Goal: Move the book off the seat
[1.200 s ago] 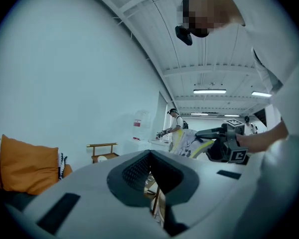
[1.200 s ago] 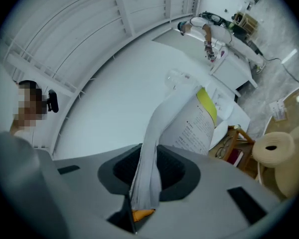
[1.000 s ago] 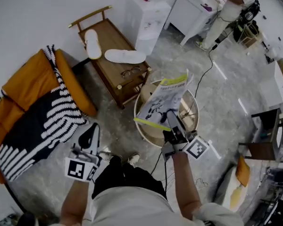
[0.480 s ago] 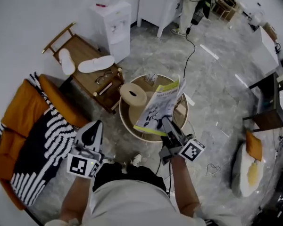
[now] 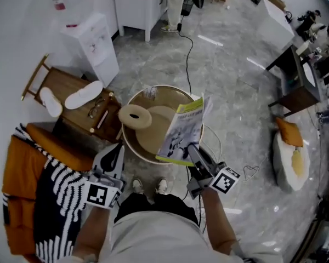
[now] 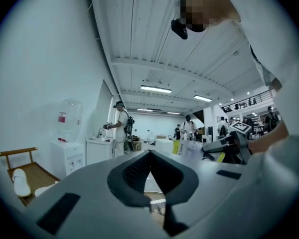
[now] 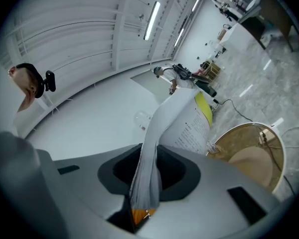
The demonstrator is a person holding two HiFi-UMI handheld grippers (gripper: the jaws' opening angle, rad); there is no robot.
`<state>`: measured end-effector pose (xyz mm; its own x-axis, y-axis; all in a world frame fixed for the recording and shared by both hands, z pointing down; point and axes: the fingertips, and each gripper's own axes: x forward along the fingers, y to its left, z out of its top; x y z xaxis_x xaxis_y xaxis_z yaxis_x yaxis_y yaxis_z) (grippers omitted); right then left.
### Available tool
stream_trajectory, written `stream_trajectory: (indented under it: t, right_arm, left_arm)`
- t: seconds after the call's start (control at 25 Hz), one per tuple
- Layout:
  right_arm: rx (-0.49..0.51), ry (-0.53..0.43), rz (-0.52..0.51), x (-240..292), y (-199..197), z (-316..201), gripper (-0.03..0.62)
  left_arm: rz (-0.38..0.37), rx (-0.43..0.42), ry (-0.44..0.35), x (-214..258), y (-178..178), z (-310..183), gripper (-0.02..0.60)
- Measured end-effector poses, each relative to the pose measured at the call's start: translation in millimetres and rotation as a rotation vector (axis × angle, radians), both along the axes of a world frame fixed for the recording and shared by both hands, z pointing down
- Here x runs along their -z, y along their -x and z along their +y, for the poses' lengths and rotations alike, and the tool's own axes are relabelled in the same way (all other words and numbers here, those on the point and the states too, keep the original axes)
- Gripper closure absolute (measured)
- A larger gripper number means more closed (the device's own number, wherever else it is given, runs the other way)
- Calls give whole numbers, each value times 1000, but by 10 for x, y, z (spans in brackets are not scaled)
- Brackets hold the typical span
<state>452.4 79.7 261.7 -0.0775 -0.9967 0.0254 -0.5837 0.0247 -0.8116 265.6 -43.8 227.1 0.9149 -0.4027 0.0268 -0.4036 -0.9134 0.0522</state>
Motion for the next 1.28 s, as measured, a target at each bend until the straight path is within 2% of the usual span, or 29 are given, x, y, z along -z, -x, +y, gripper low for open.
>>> stream_trajectory:
  t: [0.16,0.32,0.44,0.6,0.92,1.28]
  right_arm:
    - [-116,24,-13,-93,68,160,496]
    - [-187,27,-49,-249,118,238,496]
    - [-215,46,-38,-350,150,282,496]
    - [-224,59,-31,-516,113,246,496]
    - [-205,125,-11,-975,-42,167,496]
    - [-172,158,-42,-1783,-308,-74,496]
  left_arm:
    - [6,-98,16,-88,-123,-108,565]
    - [20,-143,56,-227,-139,-157,565]
    - [0,-173,68,-349,-121,-147,565]
    - [-25,-192,70,-546,-158,-166,565]
    - [-39,-202,112,-884,-470,-87,565]
    - [-82,-173,155,-1571,-612,-128,565]
